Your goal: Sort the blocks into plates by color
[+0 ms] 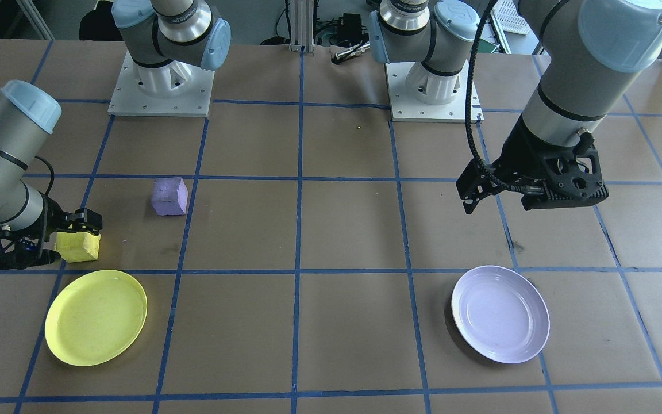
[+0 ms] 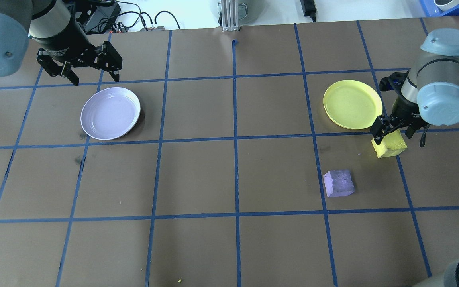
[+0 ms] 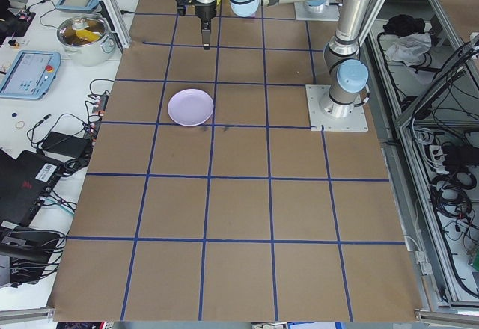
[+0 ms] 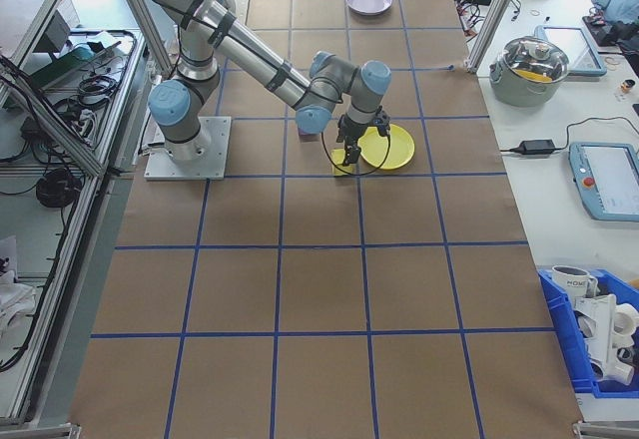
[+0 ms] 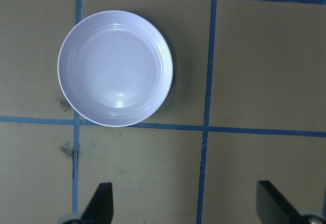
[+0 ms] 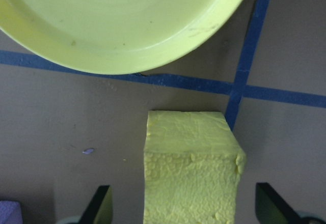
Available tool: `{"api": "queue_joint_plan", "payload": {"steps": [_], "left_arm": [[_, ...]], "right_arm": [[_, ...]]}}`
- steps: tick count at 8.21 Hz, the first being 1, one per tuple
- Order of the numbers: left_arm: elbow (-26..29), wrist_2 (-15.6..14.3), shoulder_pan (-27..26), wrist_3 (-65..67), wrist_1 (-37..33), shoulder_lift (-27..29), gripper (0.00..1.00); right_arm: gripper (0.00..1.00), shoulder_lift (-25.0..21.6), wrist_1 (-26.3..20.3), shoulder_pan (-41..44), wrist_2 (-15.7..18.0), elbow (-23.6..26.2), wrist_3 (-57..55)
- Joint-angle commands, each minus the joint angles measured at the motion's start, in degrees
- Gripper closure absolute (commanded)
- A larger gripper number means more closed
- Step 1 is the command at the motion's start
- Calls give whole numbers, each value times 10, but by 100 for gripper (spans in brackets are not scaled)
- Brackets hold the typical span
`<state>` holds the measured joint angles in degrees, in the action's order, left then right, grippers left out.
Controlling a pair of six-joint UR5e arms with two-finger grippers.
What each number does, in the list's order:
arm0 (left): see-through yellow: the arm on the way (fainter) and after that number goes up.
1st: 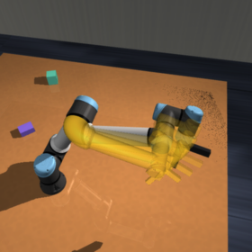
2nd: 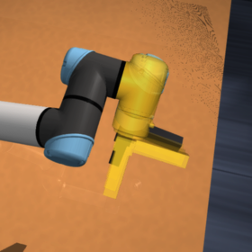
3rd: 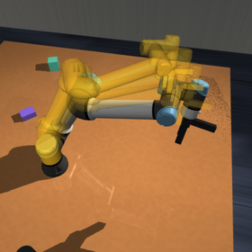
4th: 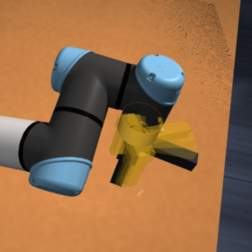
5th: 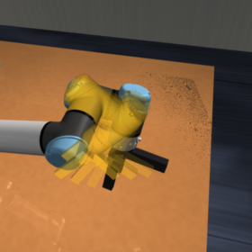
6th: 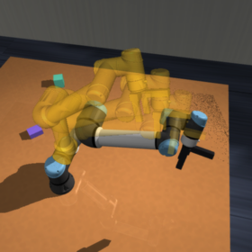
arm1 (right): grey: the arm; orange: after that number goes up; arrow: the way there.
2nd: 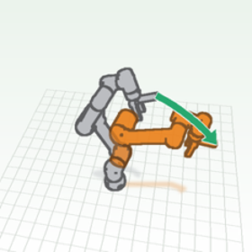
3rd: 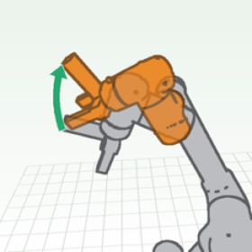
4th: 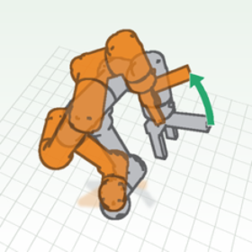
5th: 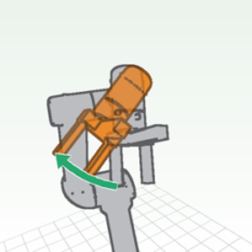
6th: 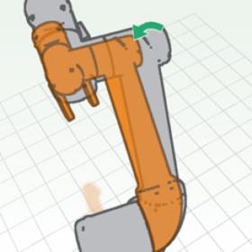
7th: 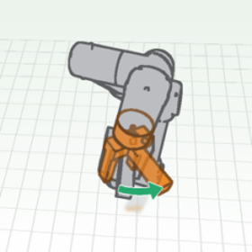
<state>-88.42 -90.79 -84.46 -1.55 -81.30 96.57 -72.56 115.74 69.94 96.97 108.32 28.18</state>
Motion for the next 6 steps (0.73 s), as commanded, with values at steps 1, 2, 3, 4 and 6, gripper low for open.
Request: {"api": "queue_joint_plan", "payload": {"steps": [1, 2, 3, 4, 6], "left_arm": [[0, -1, 0, 0, 0, 0, 0], [0, 0, 0, 0, 1, 0, 0], [0, 0, 0, 0, 1, 0, 0], [0, 0, 0, 0, 1, 1, 0], [0, 0, 0, 0, 2, 1, 0]], "right_arm": [[27, 29, 22, -2, 5, 2, 3], [64, 30, 20, -2, 7, 2, -6], [84, 30, 18, -2, 10, 1, -11], [90, 23, -5, -2, 22, -8, -28], [94, 8, -103, 14, 23, -111, -76]]}}
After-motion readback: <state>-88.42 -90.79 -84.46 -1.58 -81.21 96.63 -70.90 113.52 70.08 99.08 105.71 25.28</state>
